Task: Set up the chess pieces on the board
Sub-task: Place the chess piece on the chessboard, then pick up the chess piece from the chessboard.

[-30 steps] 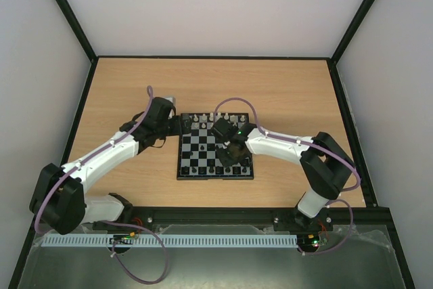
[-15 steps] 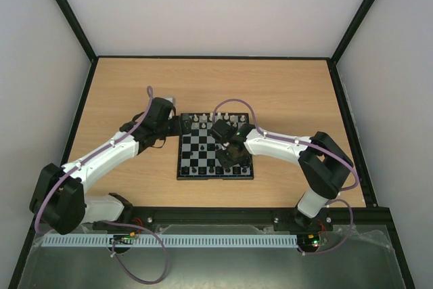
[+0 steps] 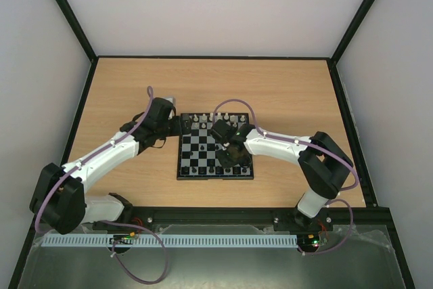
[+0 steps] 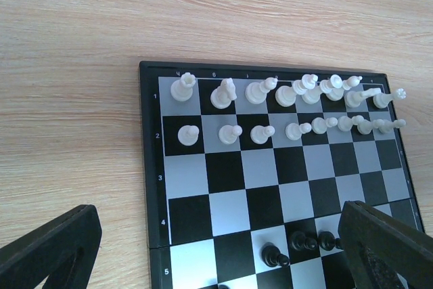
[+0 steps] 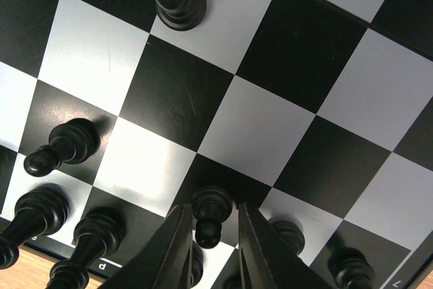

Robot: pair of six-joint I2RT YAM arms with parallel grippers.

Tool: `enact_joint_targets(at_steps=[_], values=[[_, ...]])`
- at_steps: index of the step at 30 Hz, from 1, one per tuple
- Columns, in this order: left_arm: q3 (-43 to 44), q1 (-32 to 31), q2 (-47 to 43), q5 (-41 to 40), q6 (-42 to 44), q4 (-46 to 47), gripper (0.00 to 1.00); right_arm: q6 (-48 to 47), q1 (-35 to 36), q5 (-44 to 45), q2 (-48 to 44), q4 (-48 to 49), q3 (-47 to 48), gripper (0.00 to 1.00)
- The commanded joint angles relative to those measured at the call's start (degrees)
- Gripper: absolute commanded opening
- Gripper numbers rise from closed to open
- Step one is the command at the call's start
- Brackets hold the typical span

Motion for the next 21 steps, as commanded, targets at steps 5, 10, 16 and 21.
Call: enact_joint_targets(at_steps=[5,10,16,21], values=[[-0.9,0.1,0.0,0.5,-0.3,0.8,0.99,0.6,0.4,1.9,-2.0,-5.1,2.9,0.3],[-0.8,0.1,0.1,0.3,-0.2,0.9,0.99,-0.1,0.4,3.4,-2.1,-5.9,6.4,0.44],[-0.4,0.1,0.0,-0.5,0.1,0.4,1.0,-2.0,0.3,4.2,2.8,-5.3,11.8,0.45],[-0.7,0.1,-1.0,-0.8,0.2,-0.1,0.99,-2.6,0.3,5.0,7.5,-4.6,14.6,0.44]])
